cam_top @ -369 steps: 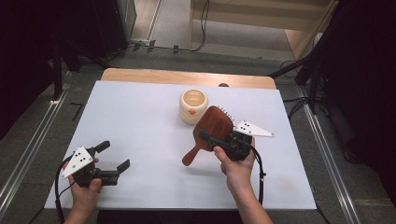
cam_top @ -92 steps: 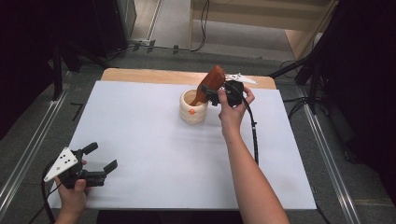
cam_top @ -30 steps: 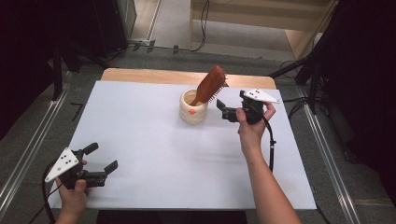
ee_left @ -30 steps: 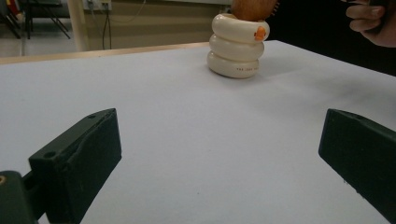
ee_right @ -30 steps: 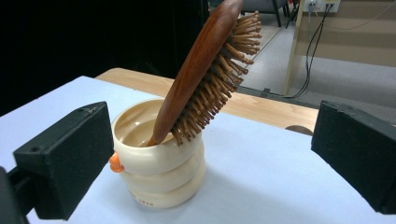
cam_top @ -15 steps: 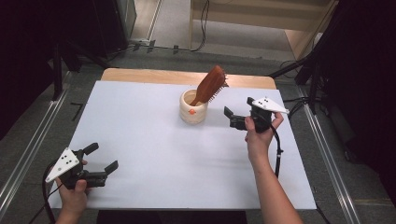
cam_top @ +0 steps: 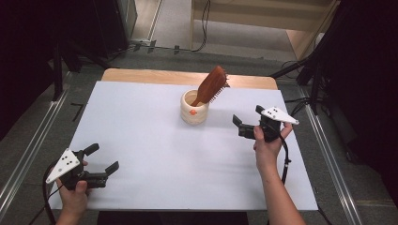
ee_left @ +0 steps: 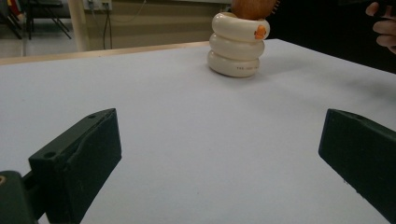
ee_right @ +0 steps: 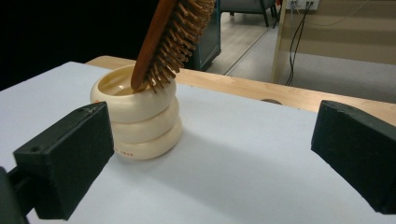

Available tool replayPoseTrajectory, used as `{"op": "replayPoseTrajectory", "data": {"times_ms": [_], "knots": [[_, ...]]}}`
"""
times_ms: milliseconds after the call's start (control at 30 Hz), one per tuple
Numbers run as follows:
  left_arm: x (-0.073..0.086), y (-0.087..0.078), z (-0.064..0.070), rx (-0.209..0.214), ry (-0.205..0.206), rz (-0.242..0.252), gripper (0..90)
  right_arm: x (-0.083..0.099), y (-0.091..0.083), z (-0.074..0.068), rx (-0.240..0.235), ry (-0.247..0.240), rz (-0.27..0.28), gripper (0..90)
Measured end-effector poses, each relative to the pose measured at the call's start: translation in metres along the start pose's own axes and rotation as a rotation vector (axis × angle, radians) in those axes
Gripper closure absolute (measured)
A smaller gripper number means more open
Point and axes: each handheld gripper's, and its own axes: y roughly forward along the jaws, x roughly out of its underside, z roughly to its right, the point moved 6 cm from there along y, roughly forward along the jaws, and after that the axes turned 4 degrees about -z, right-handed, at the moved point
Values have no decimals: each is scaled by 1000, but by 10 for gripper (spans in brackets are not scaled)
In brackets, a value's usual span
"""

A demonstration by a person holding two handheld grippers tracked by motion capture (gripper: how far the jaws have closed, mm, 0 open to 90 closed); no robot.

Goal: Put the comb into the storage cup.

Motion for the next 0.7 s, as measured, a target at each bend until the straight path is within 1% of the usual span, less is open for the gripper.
{"op": "replayPoseTrajectory", "data": {"times_ms": [200,300,500,600,667,700], "knots": [[0,0,0,-1,1,-1,0,7,-8,3,1,-5,5,0],[0,0,0,-2,0,0,0,10,-13,4,0,4,7,0],[0,0,0,-2,1,-1,0,16,-23,12,14,4,21,0],[0,0,0,-3,2,-1,0,21,-30,16,18,17,24,0],[0,0,0,-5,3,-1,0,23,-33,19,26,15,26,0],[0,0,0,-5,3,-1,0,25,-36,21,26,24,25,0]]}}
